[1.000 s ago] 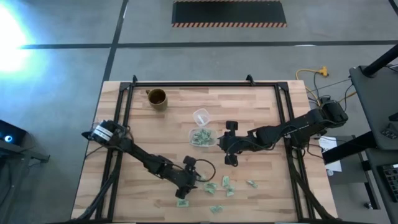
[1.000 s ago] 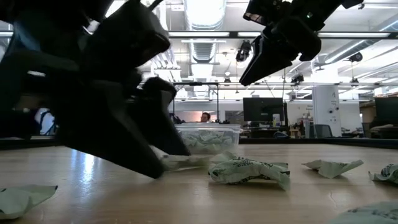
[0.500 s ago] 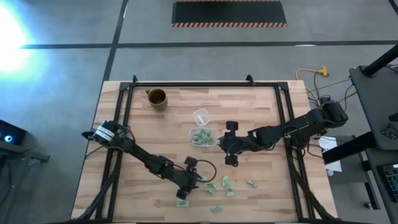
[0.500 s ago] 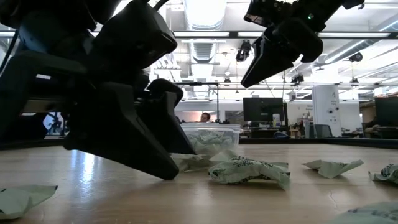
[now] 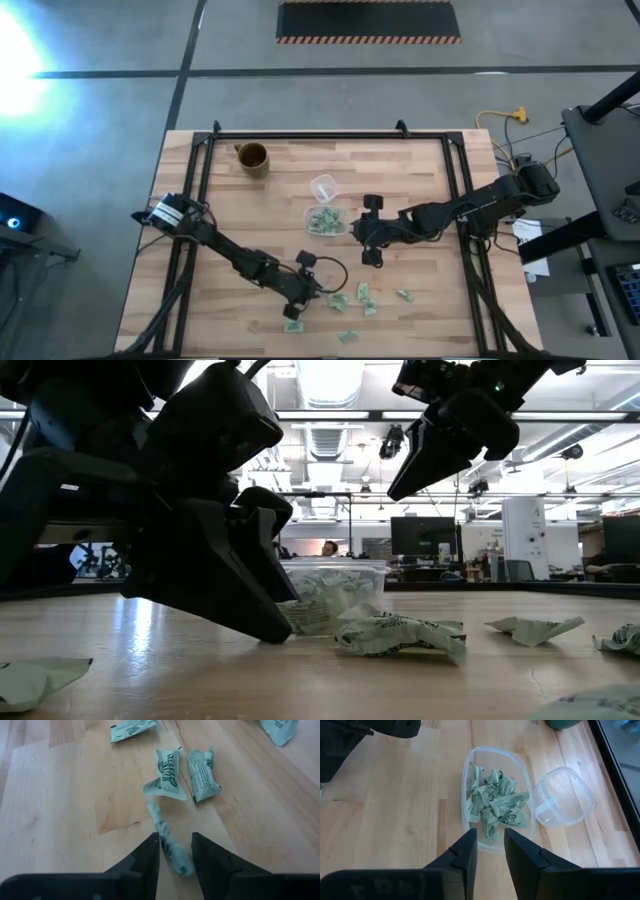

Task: Pick and place Stevia / Truvia into bins
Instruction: Put the stevia packet into the bottom transparent container

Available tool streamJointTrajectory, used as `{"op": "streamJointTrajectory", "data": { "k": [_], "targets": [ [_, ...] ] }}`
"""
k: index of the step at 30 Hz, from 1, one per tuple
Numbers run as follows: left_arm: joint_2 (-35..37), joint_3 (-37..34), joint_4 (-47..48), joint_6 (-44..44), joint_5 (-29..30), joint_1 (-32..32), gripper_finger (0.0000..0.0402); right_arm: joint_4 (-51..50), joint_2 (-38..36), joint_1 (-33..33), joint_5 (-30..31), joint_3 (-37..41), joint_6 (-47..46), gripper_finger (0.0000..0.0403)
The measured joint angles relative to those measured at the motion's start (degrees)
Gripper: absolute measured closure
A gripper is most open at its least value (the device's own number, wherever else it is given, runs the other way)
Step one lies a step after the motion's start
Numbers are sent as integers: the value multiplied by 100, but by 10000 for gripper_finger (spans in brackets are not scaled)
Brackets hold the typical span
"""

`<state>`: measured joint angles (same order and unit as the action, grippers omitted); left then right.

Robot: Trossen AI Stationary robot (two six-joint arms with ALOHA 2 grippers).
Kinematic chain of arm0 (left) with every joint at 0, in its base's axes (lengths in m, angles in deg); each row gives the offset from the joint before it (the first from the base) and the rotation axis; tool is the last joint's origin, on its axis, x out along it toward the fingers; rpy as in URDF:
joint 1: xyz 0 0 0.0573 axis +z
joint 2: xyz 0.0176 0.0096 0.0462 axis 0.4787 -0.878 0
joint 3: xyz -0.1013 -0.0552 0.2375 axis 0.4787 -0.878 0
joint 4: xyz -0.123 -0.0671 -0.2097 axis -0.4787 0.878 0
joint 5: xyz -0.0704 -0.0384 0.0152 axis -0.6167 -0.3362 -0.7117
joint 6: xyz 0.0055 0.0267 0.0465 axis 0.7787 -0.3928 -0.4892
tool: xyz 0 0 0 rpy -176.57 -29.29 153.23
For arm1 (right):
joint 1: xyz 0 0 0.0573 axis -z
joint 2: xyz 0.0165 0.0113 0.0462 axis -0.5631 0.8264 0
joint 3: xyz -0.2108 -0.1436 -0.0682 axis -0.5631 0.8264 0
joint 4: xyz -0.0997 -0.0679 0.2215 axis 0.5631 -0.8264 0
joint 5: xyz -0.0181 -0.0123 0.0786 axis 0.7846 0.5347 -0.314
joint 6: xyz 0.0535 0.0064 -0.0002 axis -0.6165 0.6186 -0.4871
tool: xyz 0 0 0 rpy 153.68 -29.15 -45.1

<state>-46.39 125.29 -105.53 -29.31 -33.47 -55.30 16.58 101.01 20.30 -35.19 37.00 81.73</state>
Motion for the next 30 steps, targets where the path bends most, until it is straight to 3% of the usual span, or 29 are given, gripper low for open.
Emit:
{"op": "streamJointTrajectory", "data": {
  "k": [12,19,23,30],
  "targets": [
    [409,-105,585,0,491,-5,358,0,0,0,0,2,2,321],
    [425,-118,601,0,485,-28,395,0,0,0,0,2,2,322],
    [456,-118,631,-2,497,-28,397,0,0,0,0,4,3,318],
    [960,-81,1465,-20,1296,-28,397,2,0,0,0,4,4,321]
  ]
}}
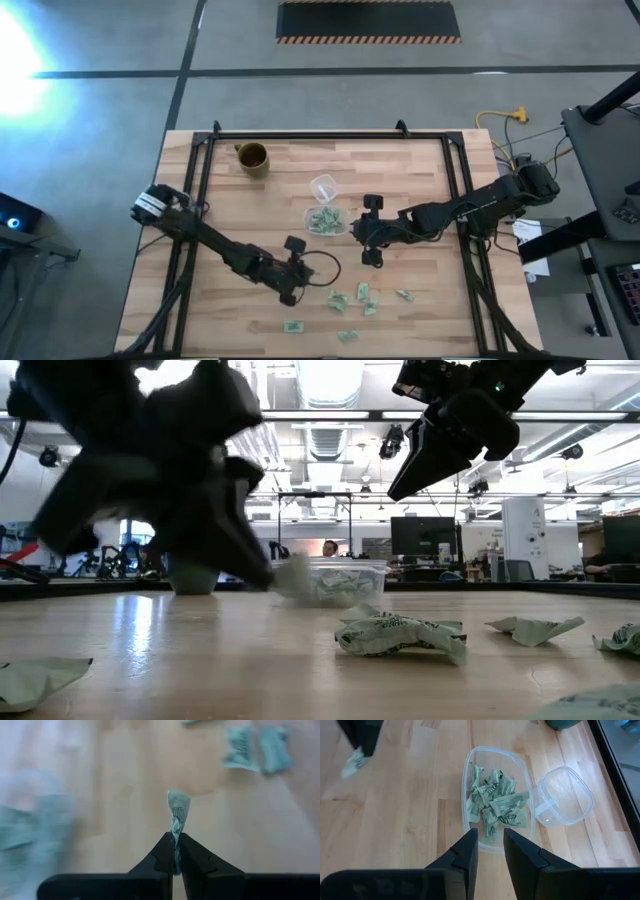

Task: Pick and place Stevia / Truvia into bins
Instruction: Put the stevia packet into the bottom transparent container

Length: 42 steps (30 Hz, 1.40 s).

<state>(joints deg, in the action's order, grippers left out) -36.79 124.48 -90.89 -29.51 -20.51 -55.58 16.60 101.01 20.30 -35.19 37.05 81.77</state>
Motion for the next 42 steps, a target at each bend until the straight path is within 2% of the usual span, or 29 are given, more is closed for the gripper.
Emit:
{"op": "streamJointTrajectory", "data": {
  "k": [7,10,16,20,23,28,42],
  "targets": [
    [765,-120,338,-778,1426,255,397,29,0,0,0,0,0,330],
    [988,-187,308,-1097,1697,542,397,41,0,-2,0,0,0,330],
    [1038,-186,189,-1225,1672,1332,397,33,0,-2,0,0,13,324],
    [869,-188,45,-1220,1183,1751,397,18,0,-1,0,0,14,321],
    [702,-192,-79,-1215,812,1934,398,-2,0,-2,0,0,16,322],
    [435,-186,-181,-1245,730,1980,391,-6,0,-1,0,0,16,329],
    [536,-155,-210,-1177,730,1931,245,-5,0,-2,-32,0,-7,318]
  ]
}}
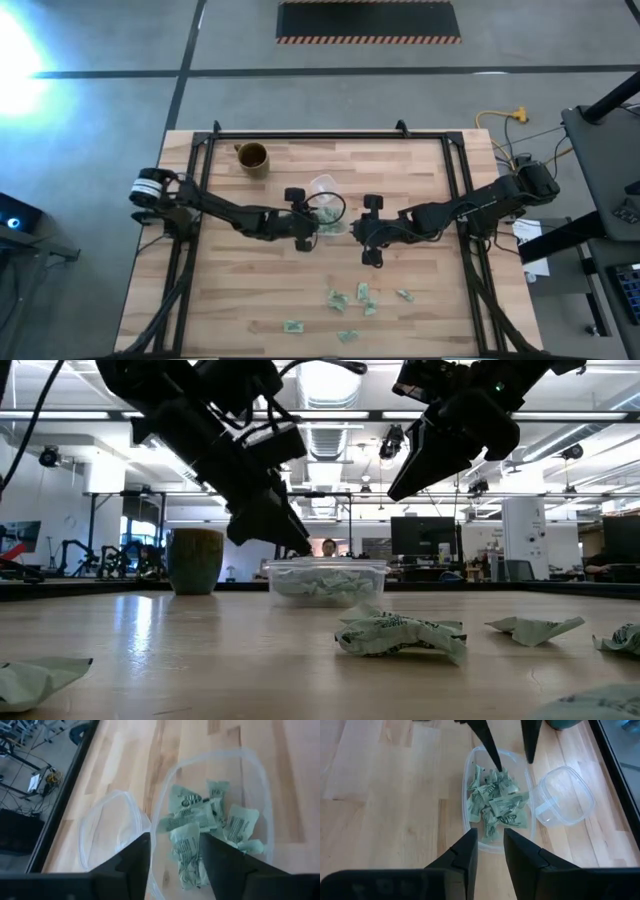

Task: Pick and place Stevia / Truvia into bins
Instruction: Put the stevia packet into the bottom transparent container

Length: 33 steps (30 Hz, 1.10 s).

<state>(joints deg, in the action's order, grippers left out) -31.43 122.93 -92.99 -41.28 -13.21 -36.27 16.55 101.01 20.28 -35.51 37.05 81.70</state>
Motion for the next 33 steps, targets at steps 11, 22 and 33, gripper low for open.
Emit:
{"op": "streamJointTrajectory", "data": {
  "k": [11,22,33],
  "targets": [
    [1028,-22,695,232,30,-774,231,-1066,0,-178,-1658,0,-1507,330],
    [1388,-31,863,298,56,-1191,231,-2137,0,-1486,-1684,9,-3787,321],
    [1348,-31,1000,298,59,-1191,230,-2119,0,-3099,-1072,9,-5571,329]
  ]
}}
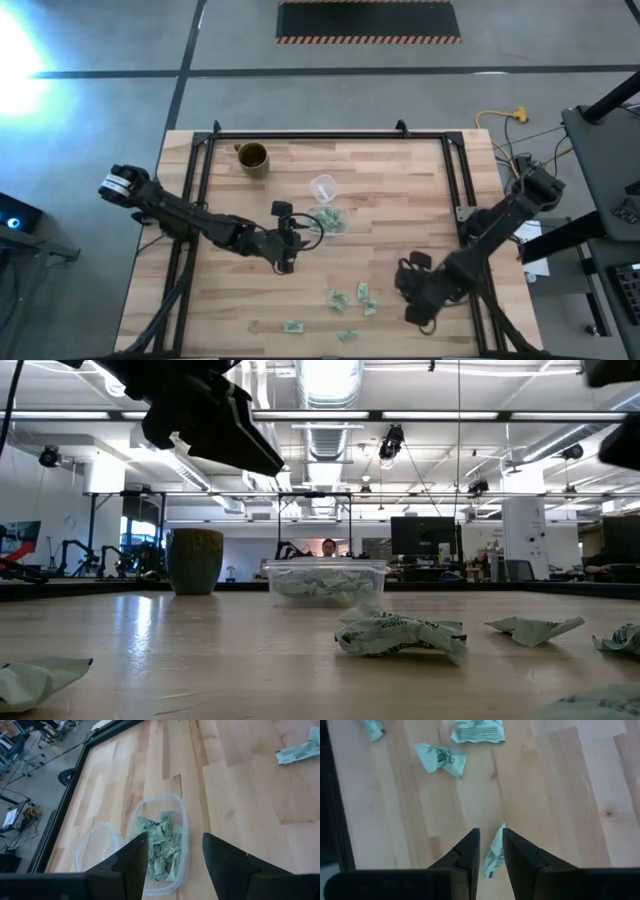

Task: Pick and place Stevia / Truvia into bins
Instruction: Put the stevia packet into the bottom transparent container

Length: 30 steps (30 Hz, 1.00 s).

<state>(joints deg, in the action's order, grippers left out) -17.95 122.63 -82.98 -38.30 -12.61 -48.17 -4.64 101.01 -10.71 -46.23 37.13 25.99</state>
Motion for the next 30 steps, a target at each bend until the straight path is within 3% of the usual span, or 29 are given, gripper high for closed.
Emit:
{"op": "streamJointTrajectory", "data": {
  "k": [10,19,26,30],
  "targets": [
    [-11,-4,4,166,-7,-4,230,44,147,-853,1720,22,-211,323],
    [-20,-11,69,315,-12,-81,230,62,941,-979,1680,31,-449,310],
    [-20,-11,95,315,-12,-85,230,28,1218,-989,1662,28,-749,274],
    [-20,-11,94,315,-10,-83,230,41,1233,-989,1363,33,-931,253]
  ]
}}
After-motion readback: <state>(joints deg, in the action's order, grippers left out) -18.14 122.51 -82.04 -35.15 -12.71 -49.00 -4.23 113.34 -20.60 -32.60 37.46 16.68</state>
